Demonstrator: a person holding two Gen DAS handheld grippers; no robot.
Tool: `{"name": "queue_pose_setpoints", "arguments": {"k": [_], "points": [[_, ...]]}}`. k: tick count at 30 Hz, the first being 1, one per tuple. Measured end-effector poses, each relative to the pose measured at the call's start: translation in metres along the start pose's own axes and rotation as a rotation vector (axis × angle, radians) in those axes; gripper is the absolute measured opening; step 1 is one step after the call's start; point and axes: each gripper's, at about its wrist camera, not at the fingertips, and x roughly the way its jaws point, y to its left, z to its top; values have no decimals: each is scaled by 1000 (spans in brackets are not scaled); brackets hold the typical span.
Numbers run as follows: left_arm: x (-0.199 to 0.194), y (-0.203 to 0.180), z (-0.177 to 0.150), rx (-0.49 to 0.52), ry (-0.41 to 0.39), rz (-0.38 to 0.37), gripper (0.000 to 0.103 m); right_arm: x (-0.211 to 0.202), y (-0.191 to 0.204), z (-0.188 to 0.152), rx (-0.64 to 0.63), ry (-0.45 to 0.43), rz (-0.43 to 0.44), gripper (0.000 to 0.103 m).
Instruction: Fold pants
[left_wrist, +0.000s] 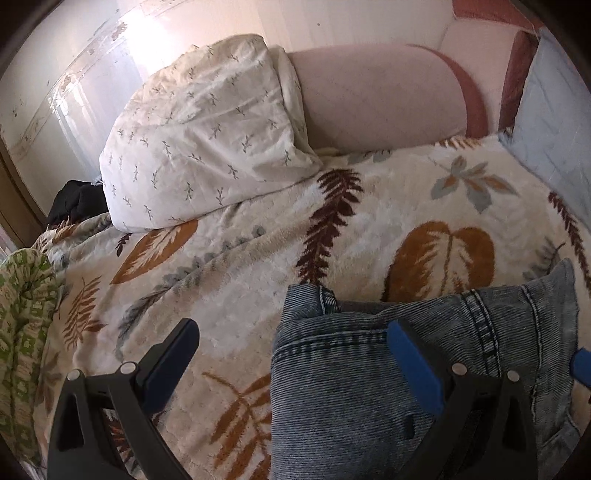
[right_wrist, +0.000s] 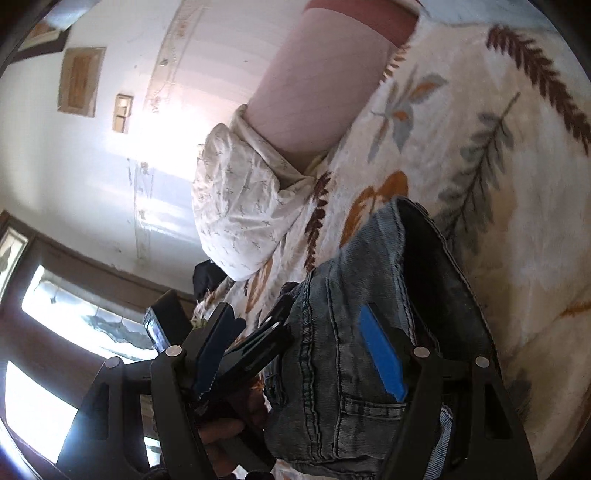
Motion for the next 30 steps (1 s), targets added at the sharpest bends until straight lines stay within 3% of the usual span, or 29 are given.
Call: {"name": "queue_pose_setpoints", "arguments": {"k": [10,13,16,22,24,30], "points": [[38,-8,-3,-32,81,-56,103,18,-21,-8,65,53,-132,74],[27,-7,-4,-30,51,-47,103,19,-20,-9,52,55,-137,74],[6,2,-7,-43,0,-86,103,17,-15,-8,30,55,-127,75],[-39,19,-23,10,-70,-94,103,-2,14,-7,-117,-43,-82,76],[-47,29,-33,24,-68,-84,103,-8,22,-9,-163,-76,-86,76],[-56,64,-65,-44,-13,-147,103,-10,27,-10,-199,-88,-131,76]]}}
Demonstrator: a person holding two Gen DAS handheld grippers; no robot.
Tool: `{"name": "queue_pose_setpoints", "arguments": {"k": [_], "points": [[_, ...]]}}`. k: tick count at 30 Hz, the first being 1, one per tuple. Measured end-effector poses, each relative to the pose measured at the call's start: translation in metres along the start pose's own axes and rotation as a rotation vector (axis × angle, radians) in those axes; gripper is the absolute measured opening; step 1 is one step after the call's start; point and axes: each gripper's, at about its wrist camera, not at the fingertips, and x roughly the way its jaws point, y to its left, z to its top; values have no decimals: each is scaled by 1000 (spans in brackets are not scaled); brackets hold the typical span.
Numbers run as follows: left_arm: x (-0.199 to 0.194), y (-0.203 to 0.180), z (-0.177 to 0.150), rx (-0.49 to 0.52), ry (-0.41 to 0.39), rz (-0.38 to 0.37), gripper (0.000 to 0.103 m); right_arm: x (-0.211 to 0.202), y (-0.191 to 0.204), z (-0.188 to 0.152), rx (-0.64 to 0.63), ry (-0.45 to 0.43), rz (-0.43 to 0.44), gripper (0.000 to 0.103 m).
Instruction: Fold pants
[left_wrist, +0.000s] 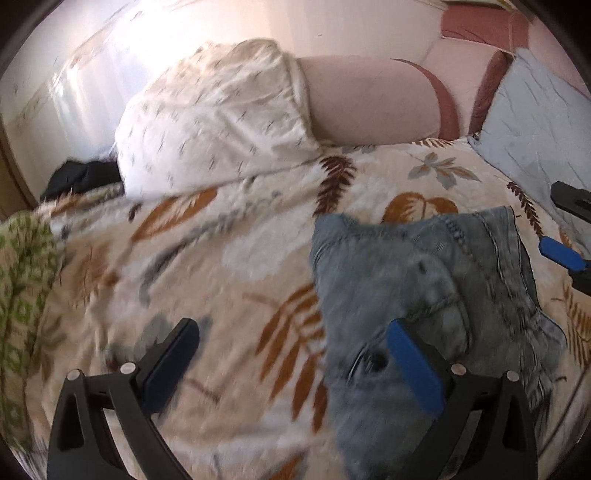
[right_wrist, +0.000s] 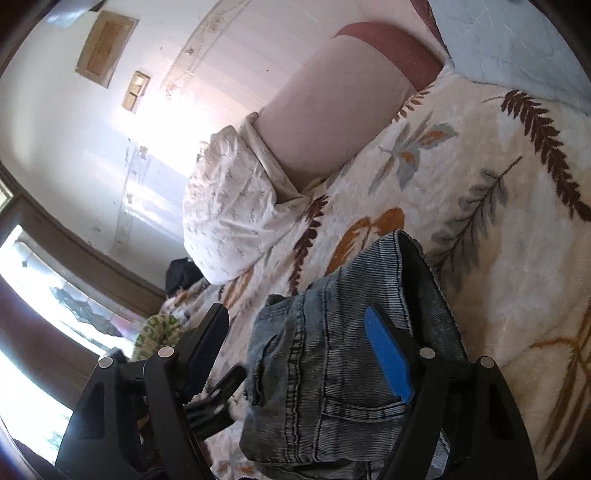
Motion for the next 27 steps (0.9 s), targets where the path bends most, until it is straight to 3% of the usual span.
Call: {"name": "queue_pose_setpoints", "arguments": {"k": [7,12,18,27], "points": [[-6,20,-18,-123,38,-46,103,-6,-15,6,59,-12,-35,76],[-10,16,-26,-107,17,-7,103,-6,-22,7,92,-9,-32,76],[-6,12,-32,-112,47,-60,103,-3,-17,6,61,8,-74,76],[3,1,-19,-135,77,-133,103,-8,-43,12,153,51,-148,76]]}}
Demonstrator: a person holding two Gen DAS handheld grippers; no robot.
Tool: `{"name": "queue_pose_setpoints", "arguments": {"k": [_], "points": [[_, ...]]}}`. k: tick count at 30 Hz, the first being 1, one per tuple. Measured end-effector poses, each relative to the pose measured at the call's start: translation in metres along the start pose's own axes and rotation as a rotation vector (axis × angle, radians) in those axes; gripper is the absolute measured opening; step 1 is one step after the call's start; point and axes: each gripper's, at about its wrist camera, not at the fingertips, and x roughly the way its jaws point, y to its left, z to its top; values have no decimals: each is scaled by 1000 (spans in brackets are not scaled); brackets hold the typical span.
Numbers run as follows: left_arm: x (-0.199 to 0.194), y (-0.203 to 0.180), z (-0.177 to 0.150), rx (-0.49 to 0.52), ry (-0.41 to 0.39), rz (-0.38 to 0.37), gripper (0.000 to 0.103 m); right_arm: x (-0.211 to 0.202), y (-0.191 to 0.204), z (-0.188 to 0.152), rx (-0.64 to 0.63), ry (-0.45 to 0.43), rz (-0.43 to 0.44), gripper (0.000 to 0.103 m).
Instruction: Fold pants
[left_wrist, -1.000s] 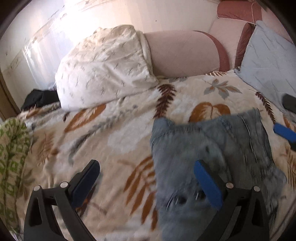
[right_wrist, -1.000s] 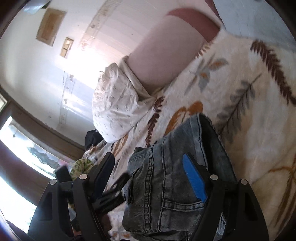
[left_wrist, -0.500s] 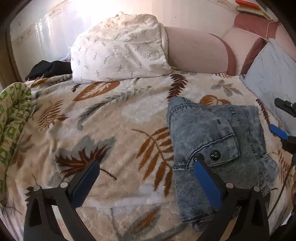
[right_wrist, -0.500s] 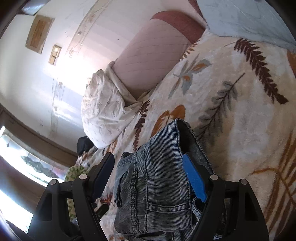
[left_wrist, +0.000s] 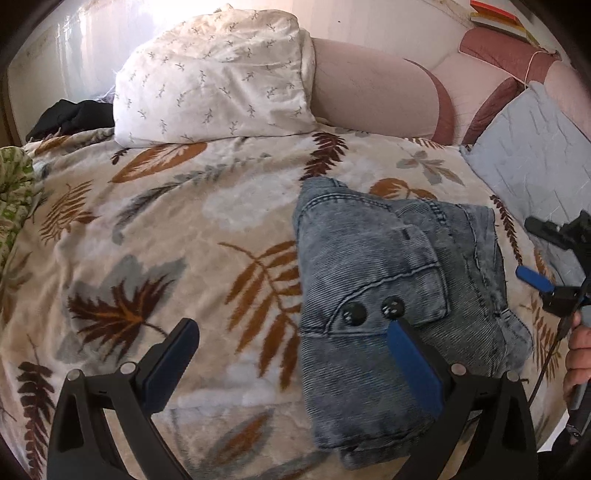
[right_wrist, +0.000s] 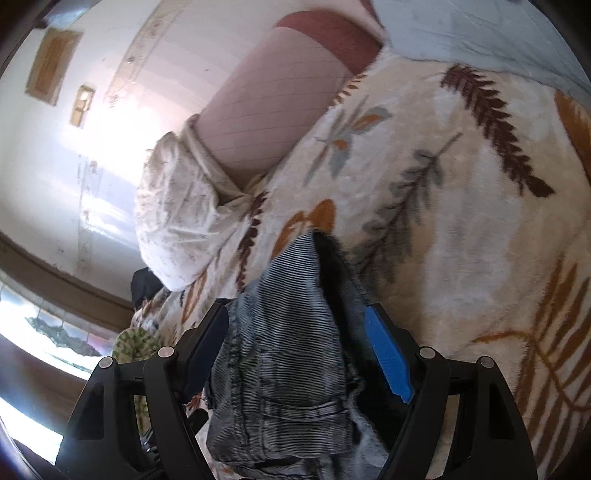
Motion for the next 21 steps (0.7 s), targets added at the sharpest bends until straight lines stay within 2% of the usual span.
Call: {"name": "queue_pose_setpoints", "arguments": {"k": [5,10,15,18,21], "points": [[13,-11,5,14,30,-14,103,-4,-18,5,68,11,-60,76],[19,-10,11,-41,51,-53,103,2,-28,4,102,61,-87,76],[13,-11,11,-55,33,-91,103,14,-23,-2,76,130,-90,76],[8,-15,10,-35,16,-122,103,18,-20,-5,58,150,-102,76],[11,-20,10,-11,19,-123,103,22,-22,-8,63,167,-114,76]]}}
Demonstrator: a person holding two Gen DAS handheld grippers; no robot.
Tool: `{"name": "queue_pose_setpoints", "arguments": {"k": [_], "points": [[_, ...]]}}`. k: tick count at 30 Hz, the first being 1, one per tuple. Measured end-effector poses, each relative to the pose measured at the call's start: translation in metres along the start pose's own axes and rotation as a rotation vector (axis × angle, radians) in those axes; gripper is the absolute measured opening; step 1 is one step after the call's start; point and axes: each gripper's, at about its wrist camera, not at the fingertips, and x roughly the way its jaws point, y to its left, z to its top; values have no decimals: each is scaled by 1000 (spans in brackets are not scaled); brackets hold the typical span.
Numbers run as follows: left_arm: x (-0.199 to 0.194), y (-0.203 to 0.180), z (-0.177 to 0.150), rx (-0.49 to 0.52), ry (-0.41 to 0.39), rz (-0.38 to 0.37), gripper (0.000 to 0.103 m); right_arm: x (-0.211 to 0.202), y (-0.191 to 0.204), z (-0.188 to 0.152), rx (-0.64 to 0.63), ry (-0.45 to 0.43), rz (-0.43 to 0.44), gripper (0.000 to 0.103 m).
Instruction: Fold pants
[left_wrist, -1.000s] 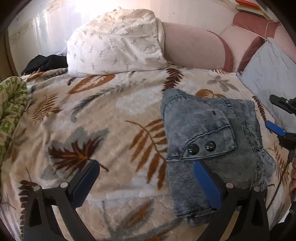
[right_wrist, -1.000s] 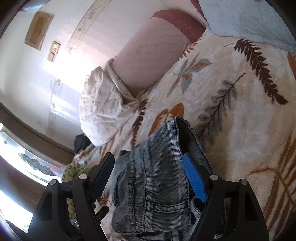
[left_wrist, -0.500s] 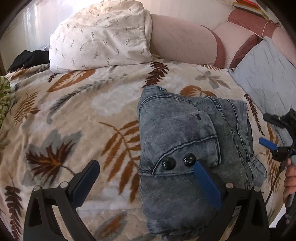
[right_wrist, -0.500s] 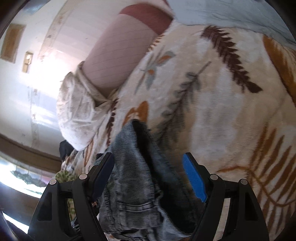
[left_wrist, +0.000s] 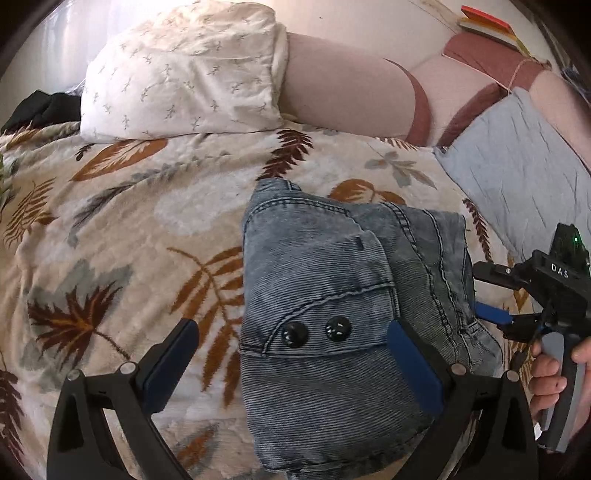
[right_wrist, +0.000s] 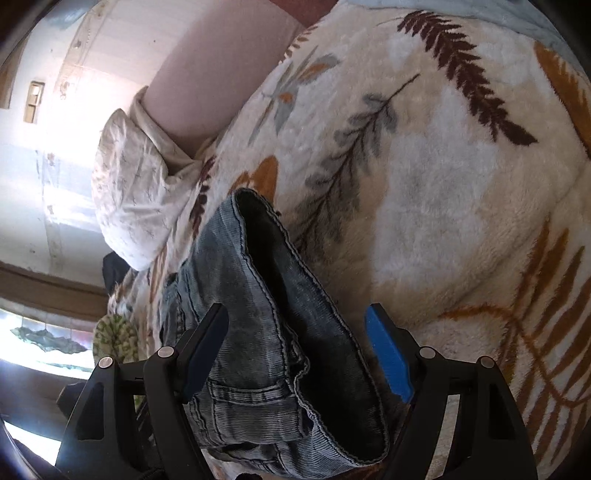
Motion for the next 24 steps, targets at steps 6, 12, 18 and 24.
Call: {"name": "queue_pose_setpoints", "arguments": {"k": [6,12,18,24], "points": [[10,2,1,-26,40,-81,103,7,2,-1,-12,24,-31,76],[22,-3,-1,5,83,-131,103,9,4,-2,-32,33,-44,78],[30,-4,0,-6,109,-157,103,16,10,-4,-50,59,-28,81],[36,-5,2,-31,126,-183,103,22,18,-8,-88,78,-30,83]]}}
